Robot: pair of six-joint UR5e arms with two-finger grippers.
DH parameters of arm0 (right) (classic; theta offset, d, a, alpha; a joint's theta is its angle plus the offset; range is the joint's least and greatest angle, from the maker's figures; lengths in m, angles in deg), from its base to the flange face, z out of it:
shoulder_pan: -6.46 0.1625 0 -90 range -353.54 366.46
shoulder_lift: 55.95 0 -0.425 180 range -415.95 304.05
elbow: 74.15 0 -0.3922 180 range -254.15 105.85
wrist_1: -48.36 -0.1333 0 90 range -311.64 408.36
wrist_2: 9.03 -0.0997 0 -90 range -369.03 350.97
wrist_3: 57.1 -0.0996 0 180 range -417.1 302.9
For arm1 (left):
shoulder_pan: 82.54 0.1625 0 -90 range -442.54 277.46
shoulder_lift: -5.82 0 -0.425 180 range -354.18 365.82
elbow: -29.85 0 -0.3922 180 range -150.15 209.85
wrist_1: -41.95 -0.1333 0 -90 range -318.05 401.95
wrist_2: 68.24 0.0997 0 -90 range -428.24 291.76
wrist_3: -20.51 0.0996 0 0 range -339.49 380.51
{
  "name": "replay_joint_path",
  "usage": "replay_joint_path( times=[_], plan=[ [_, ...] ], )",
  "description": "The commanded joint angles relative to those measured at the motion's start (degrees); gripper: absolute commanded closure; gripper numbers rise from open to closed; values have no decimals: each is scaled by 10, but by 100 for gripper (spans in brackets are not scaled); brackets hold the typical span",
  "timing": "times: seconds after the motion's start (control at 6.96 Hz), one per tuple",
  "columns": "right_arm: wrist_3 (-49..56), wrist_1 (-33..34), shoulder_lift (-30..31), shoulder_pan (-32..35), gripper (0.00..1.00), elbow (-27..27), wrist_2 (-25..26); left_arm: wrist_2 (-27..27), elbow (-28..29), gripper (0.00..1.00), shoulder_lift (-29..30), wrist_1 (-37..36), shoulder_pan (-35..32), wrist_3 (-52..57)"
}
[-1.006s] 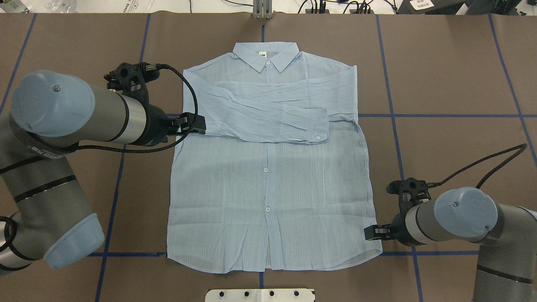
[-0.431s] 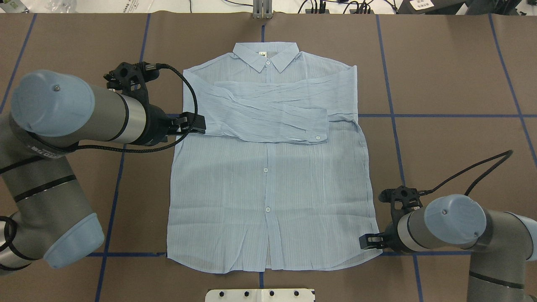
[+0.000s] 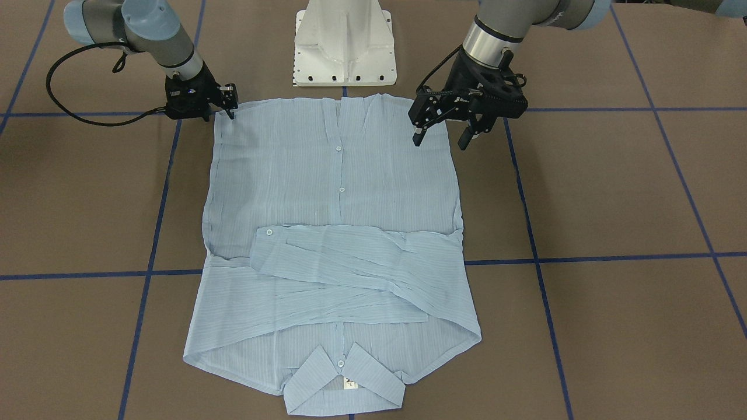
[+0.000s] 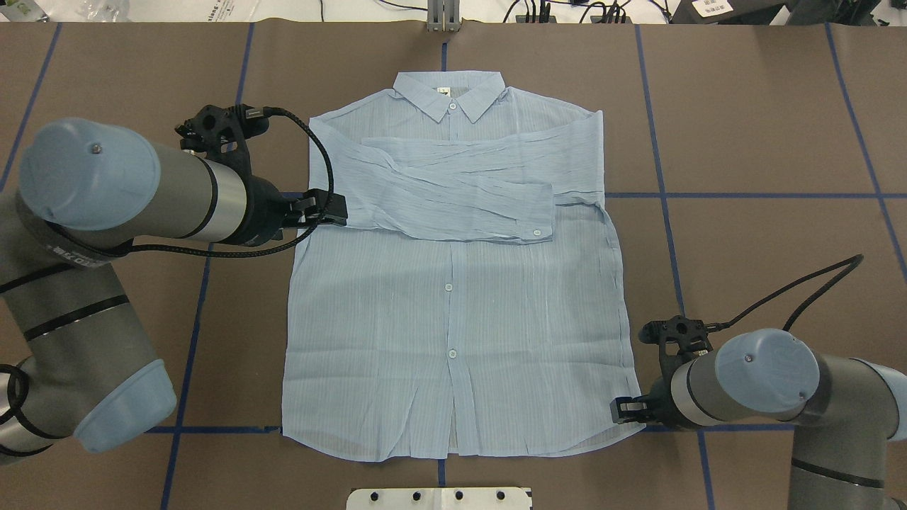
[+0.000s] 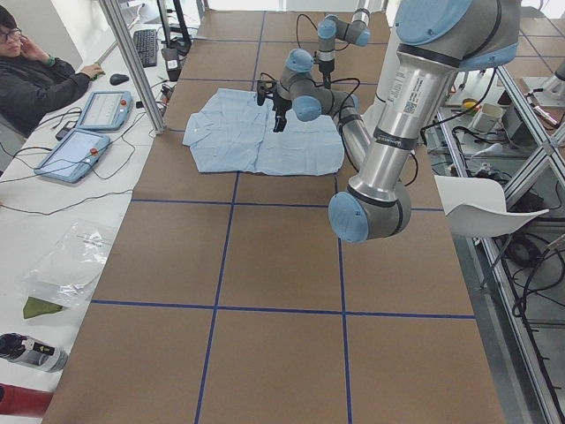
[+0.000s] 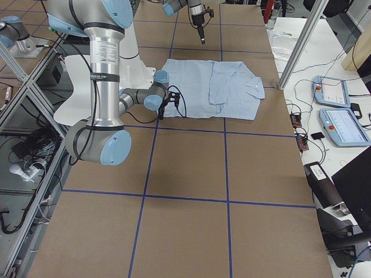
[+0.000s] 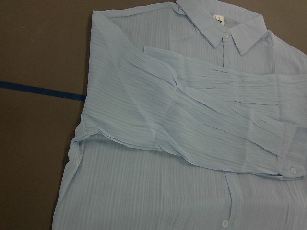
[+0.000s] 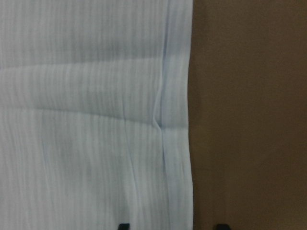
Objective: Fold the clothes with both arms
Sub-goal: 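Move the right gripper to the hem corner nearest the robot, then move the left gripper to the other hem corner nearest the robot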
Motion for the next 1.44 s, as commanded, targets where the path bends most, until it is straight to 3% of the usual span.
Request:
replay_joint_path(
  times=[0.0,0.29,1.29],
  plan=[
    [0,0,3,0,39,1,-11,1,0,0,-1,0,1,0],
    [0,0,1,1,51,2,-18,1,0,0,-1,0,1,0],
    [0,0,4,1,53,-1,-18,3,2,0,-1,0,1,0]
  ],
)
